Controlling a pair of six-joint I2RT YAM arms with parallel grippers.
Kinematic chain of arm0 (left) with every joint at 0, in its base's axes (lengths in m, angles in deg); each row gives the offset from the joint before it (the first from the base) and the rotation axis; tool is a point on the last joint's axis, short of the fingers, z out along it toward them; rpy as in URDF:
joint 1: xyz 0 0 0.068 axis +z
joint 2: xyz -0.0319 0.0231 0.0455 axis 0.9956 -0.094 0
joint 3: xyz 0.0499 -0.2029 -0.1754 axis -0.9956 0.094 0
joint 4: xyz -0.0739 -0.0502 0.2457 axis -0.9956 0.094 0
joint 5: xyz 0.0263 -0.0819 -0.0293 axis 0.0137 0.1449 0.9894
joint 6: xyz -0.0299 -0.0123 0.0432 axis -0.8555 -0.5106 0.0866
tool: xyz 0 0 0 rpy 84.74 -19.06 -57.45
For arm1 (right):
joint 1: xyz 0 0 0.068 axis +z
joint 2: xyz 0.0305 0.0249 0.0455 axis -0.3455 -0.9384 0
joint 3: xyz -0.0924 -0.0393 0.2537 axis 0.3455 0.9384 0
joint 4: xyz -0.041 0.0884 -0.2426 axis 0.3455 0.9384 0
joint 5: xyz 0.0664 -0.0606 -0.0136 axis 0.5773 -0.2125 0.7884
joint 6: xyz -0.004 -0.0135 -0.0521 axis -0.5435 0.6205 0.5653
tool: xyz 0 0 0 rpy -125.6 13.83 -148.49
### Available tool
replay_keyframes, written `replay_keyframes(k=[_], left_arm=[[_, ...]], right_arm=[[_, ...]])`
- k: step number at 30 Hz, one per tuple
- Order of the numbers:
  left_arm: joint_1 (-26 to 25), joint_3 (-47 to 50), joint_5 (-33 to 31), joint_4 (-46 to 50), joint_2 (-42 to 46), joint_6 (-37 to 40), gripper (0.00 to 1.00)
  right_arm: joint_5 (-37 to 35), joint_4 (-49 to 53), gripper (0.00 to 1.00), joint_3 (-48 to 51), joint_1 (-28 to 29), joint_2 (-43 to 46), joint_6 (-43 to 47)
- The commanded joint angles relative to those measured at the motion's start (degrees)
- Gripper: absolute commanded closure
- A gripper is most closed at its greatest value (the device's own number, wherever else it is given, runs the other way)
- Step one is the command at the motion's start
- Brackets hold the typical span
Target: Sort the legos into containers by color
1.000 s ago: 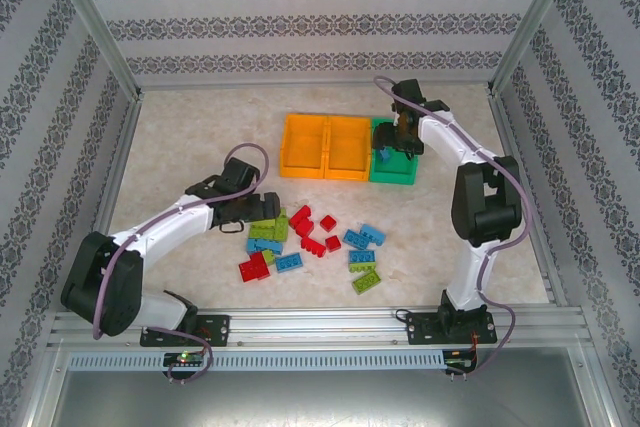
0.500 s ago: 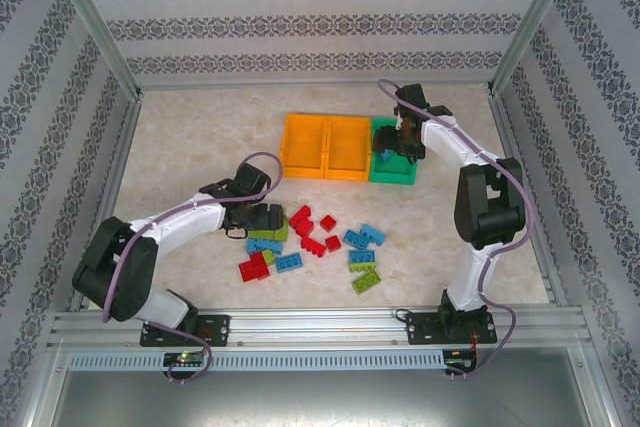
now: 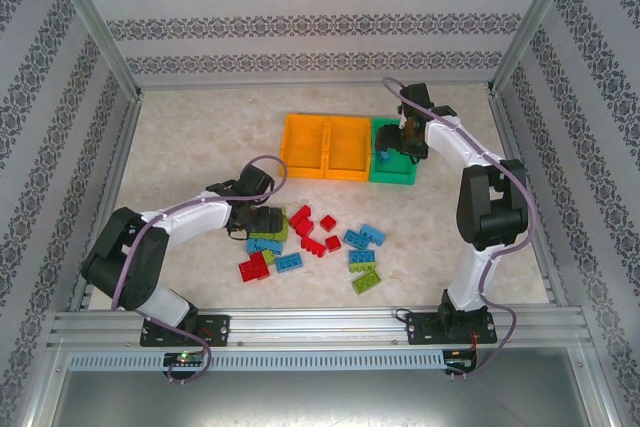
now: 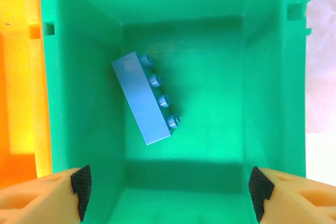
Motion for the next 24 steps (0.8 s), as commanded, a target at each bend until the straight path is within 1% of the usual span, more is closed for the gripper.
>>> replay_keyframes(k=[1,10,20,24], left_arm=[[-0.58,-1.23,-0.74,0.28,-0.42,1.60,0.14],[-0.58,-0.59,-2.59,0.14,1.12,0.90,0.19],[-0.58,-0.65,-3.57,-0.34,1.79,0.10,0.34],[-0.58,-0.97,-4.18,0.09,2.68,-0.16,0.37]], right_arm=[[0.89,0.20,0.19,0.62,-0.60,2.10,-0.73],[0.98,0.27,0.19,0.84,-0.67,1.86,-0.84],[0.76,-0.34,0.19,2.78,-0.67,3.09,-0.95],[0.54,-0.77,0.19,3.93,-0.71,4.54,-0.41]])
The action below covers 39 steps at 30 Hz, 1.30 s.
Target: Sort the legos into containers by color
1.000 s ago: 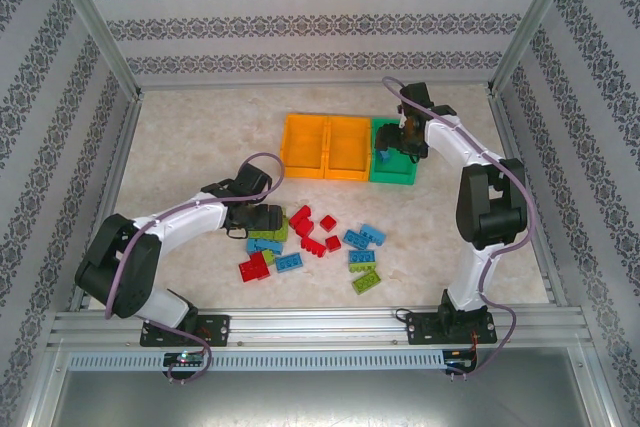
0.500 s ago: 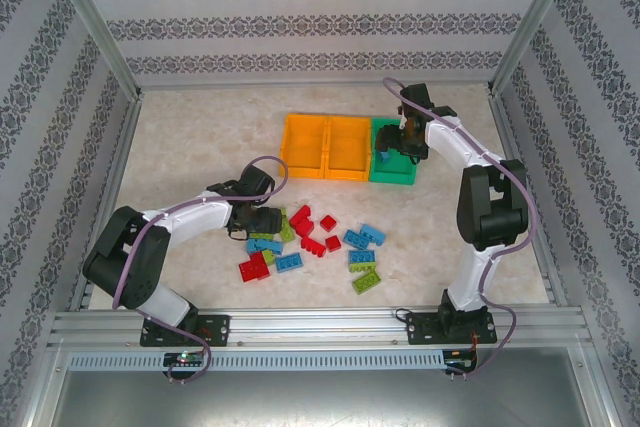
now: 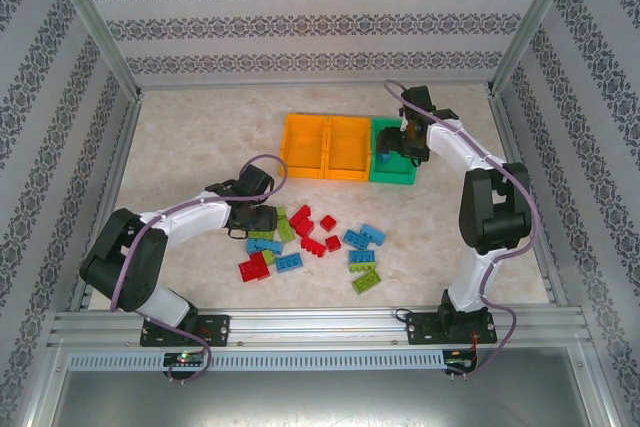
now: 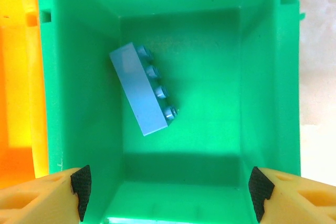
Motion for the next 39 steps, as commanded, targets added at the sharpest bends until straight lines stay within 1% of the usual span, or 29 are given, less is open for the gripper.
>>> replay_keyframes(k=[1,4,8,11,14,18,24,27,33,35,39], left_arm=[[-0.58,-1.01,-1.67,0.49,2.10,-0.64,0.38],[-0.58,-1.20,-2.07,0.71,2.83,-0.66,0.40],[-0.62,-2.82,-3.41,2.58,3.82,-0.66,0.40],[-0.51,-6.16,-5.53,4.39,4.69,0.52,0.40],[-0.45,-11.09,-6.98,4.11,4.24,2.90,0.41],[0.06,-19.90,-5.23,1.78,-0.78,6.64,0.42],[0.60,-34.31,-2.82,0.67,-11.97,11.04,0.42],[1.40,-40.19,-1.92,1.24,-17.67,11.63,0.41],[2.97,-50.75,0.07,3.91,-27.27,11.10,0.41],[3.34,-53.63,0.80,5.16,-29.96,10.63,0.40],[3.72,-56.30,2.71,5.59,-32.77,9.70,0.39]], right_arm=[[0.56,0.12,0.19,1.45,-0.62,2.78,-0.29],[0.75,-0.50,0.19,2.32,-0.56,3.85,-0.06],[0.89,-1.15,0.19,3.30,-0.51,5.11,-0.22],[0.95,-1.54,0.19,4.50,-0.44,6.18,-0.08],[1.30,-2.67,0.19,6.81,-0.09,7.85,0.08],[1.53,-3.96,0.19,10.31,0.68,10.32,0.26],[2.14,-4.64,0.19,16.12,3.41,15.65,1.50],[2.71,-4.00,0.20,19.18,6.18,18.12,2.58],[4.12,-5.59,0.20,24.35,15.14,22.00,5.68],[5.39,-6.80,0.21,25.15,18.63,21.62,7.03],[5.38,-7.15,0.22,24.14,24.87,18.12,9.92]])
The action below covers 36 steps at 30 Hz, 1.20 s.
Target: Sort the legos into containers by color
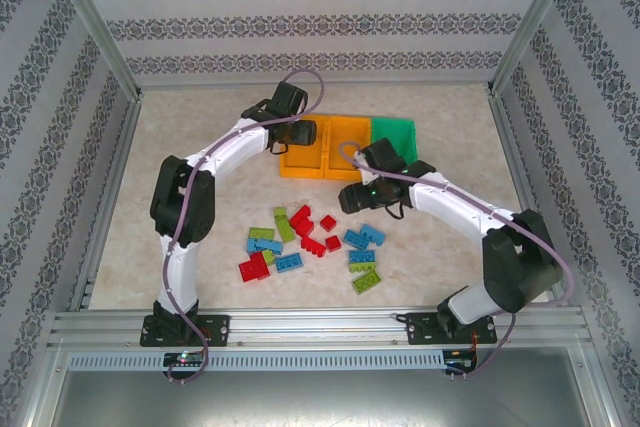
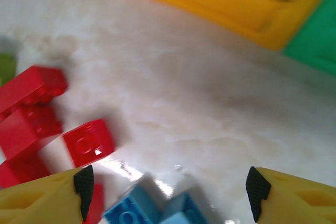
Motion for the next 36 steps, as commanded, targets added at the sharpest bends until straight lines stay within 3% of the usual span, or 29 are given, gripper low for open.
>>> replay_keyframes(k=[1,8,15,25,30,36], left_arm=[[0.63,-2.80,2.15,2.69,-1.30,-0.40,0.38],[0.78,-2.28,2.73,3.21,-1.89,-3.47,0.30],[0.78,-2.06,3.43,3.44,-1.08,-5.81,0.20],[1.18,-0.56,2.72,3.64,2.35,-7.27,0.11],[1.49,1.71,2.28,3.04,4.66,-7.69,0.11],[1.44,6.27,0.69,2.19,7.86,-7.44,0.09]], right_arm=[[0.86,-0.95,0.22,-1.25,4.37,-3.16,4.28],[0.92,-1.74,0.22,-5.05,9.95,-10.84,7.03],[-0.64,-1.59,0.24,-7.71,11.43,-16.61,8.55],[-1.95,-1.24,0.49,-9.25,11.34,-20.65,9.16],[-2.07,-1.98,0.70,-8.95,11.32,-18.51,8.32],[-1.70,-4.06,0.75,-9.46,8.17,-11.86,6.33]])
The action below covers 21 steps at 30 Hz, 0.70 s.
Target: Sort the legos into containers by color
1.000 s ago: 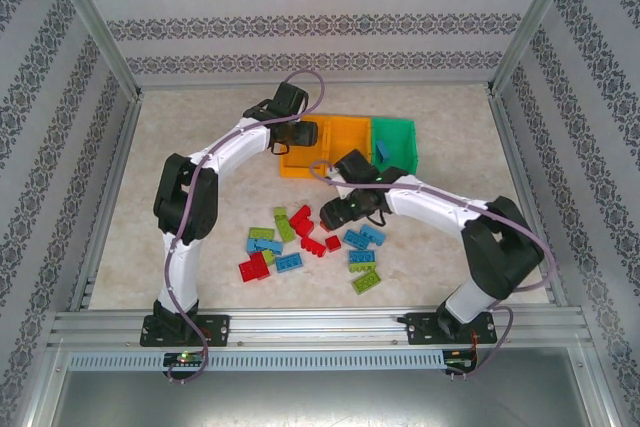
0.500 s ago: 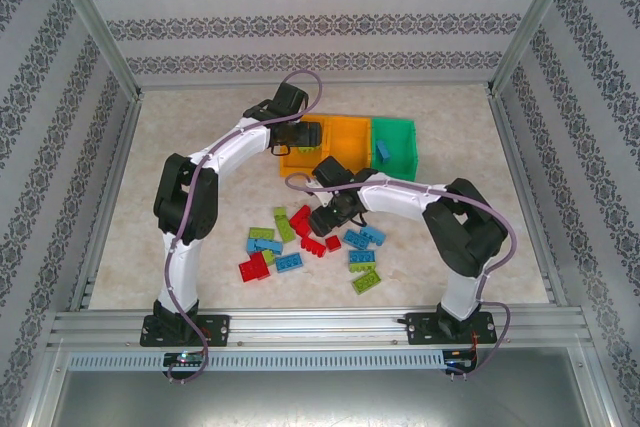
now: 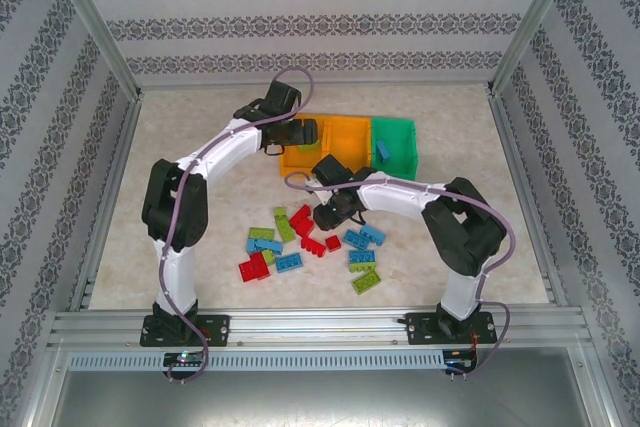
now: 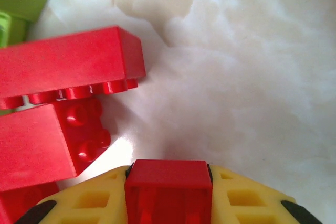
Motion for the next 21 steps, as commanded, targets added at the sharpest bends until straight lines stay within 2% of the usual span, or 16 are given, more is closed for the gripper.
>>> replay_keyframes(k=[1,6,15,21], left_arm=[[0.50,3.39,-1.74,0.19,3.57,-0.71,0.08],[0.46,10.22,-3.04,-2.12,7.85,-1.27,0.07],[0.42,19.41,-2.52,-2.91,12.75,-1.19,0.05],[-2.99,22.81,-2.43,-1.68,15.06,5.34,0.06]], right_arm=[[0.00,-2.37,0.75,-1.52,-3.08,5.93,-2.16],[0.09,-1.91,0.75,-6.58,-9.45,5.70,-4.21],[-3.73,6.51,0.73,-24.03,-15.13,-8.26,-10.51],[-3.42,9.78,0.72,-30.46,-17.50,-14.73,-16.33]])
